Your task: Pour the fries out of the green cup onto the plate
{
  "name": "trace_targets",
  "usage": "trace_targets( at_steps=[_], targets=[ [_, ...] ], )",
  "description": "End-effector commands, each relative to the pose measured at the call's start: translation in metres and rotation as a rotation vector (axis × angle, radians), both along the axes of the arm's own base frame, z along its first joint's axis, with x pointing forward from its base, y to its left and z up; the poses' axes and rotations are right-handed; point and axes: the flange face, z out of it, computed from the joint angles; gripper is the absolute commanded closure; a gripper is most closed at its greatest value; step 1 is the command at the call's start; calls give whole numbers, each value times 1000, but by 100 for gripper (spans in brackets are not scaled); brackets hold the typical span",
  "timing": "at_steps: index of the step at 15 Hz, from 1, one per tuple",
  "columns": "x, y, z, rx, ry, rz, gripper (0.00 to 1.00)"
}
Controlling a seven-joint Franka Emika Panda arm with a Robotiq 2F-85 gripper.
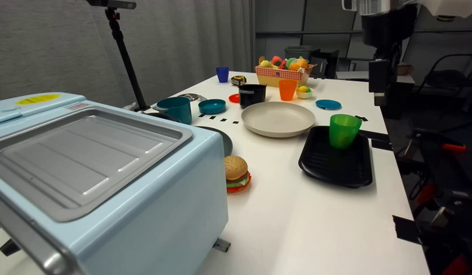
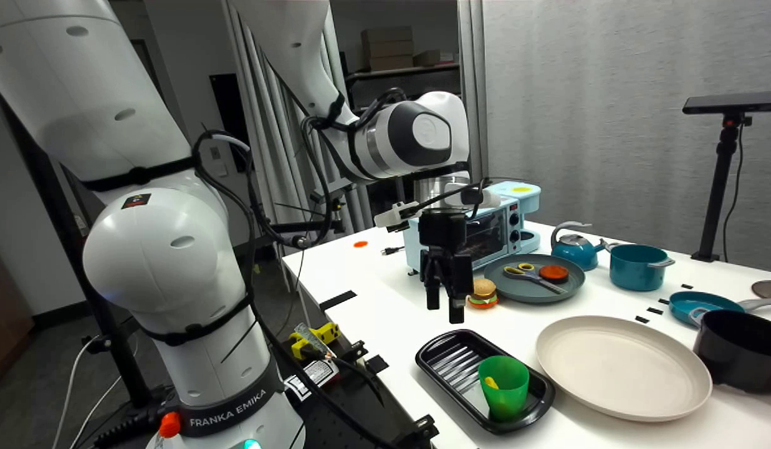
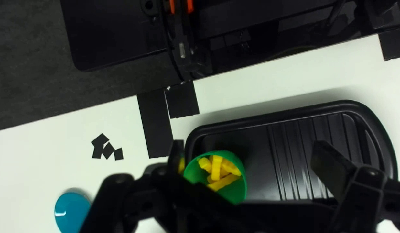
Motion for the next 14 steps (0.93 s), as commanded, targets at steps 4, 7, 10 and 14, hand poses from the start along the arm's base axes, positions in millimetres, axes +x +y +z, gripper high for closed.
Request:
trace_targets(
  at_steps=[4, 7, 10, 14],
  targets=[
    [-3, -10, -9, -3, 2, -64, 0],
    [-3, -10, -10, -4, 3, -70, 0],
    [-1, -14, -12, 12, -2, -83, 0],
    [4, -32, -17, 89, -38, -77, 0]
  ],
)
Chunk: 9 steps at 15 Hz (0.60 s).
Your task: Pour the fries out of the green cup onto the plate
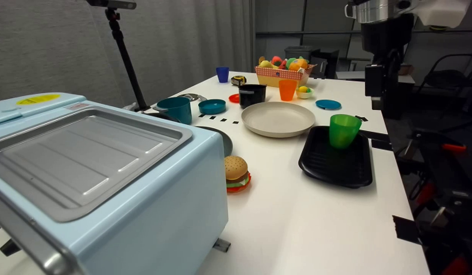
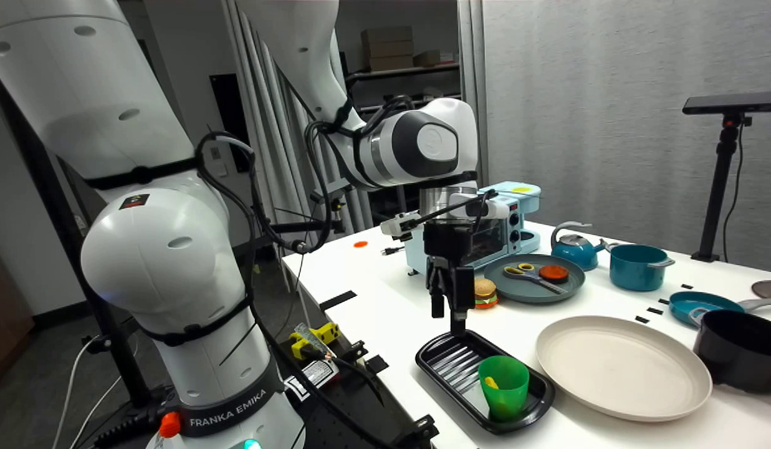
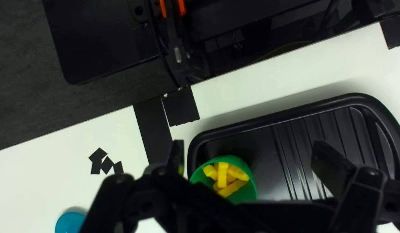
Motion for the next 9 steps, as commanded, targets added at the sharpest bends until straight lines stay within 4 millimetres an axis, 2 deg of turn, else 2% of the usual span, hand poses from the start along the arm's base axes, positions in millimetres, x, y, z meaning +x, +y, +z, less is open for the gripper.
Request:
trace_targets(
  at_steps=[1, 5, 9],
  targets=[
    [6, -22, -7, 82, -40, -1, 0],
    [7, -36, -19, 171, -51, 16, 0],
    [4, -37, -41, 187, -26, 36, 0]
  ],
)
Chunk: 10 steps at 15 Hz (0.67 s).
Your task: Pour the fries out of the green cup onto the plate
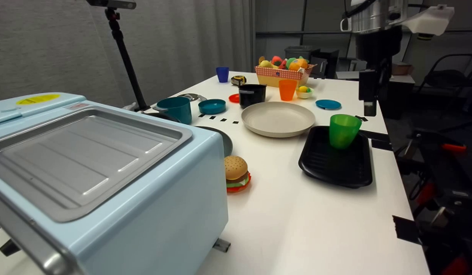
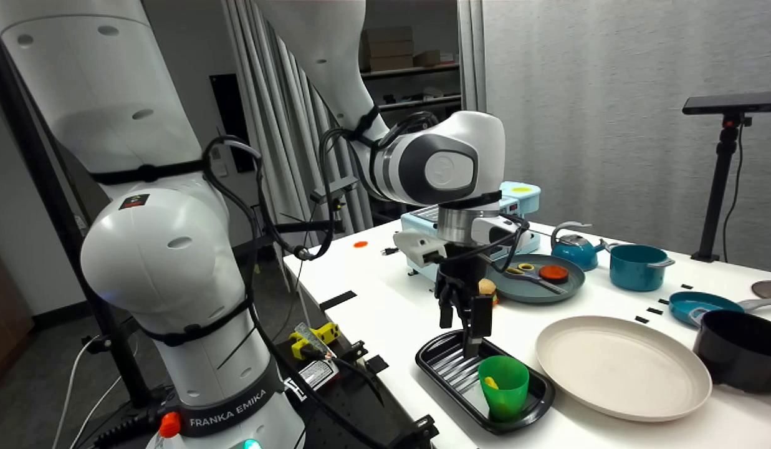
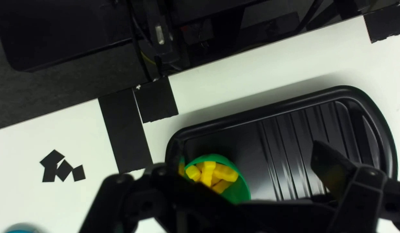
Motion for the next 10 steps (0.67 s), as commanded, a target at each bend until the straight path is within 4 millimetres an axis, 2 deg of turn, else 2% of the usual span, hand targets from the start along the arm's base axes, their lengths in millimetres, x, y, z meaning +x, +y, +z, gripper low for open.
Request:
trace_targets(
  at_steps=[1, 10],
  targets=[
    [0, -4, -22, 17, -2, 19, 0],
    [3, -9, -61, -44, -27, -46, 0]
  ],
)
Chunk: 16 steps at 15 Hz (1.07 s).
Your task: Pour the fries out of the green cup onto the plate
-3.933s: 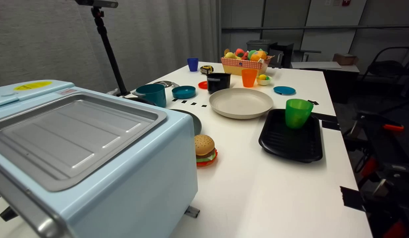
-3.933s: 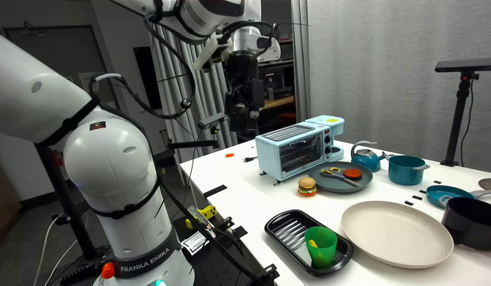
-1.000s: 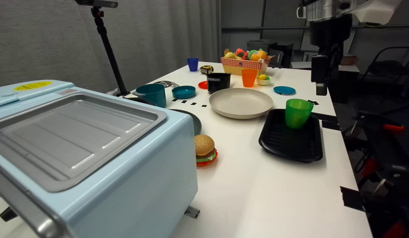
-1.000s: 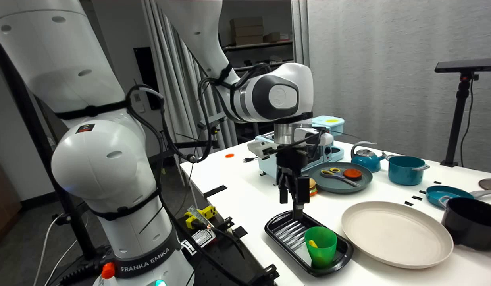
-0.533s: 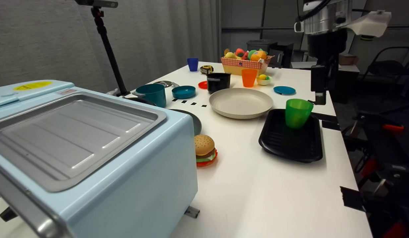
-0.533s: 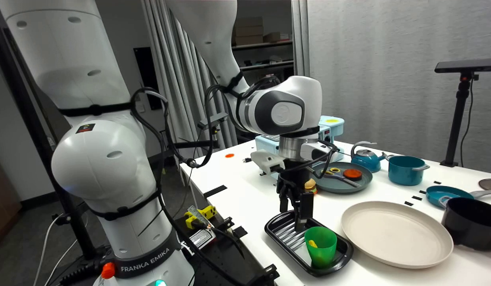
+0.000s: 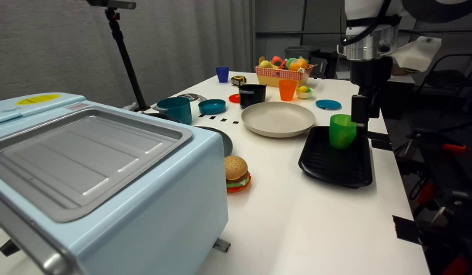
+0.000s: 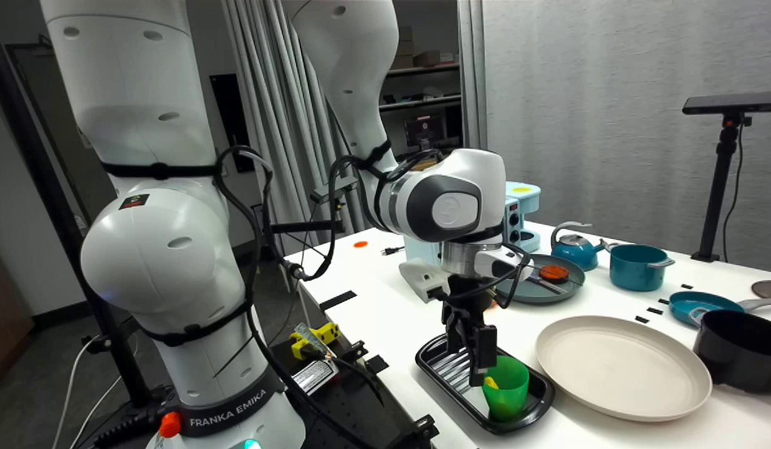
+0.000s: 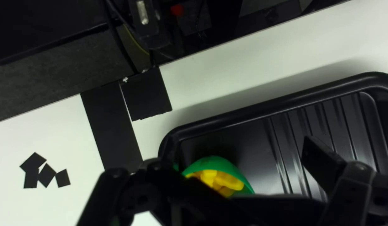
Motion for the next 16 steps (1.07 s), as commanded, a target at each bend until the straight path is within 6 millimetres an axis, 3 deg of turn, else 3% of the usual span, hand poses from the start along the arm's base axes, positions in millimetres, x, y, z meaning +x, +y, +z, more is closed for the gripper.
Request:
trace_targets(
  at_steps=[1, 10, 16],
  targets=[
    [2, -8, -14, -22, -5, -41, 0],
    [22, -25, -24, -69, -54, -142, 0],
    [32, -24, -31, -94, -58, -142, 0]
  ],
)
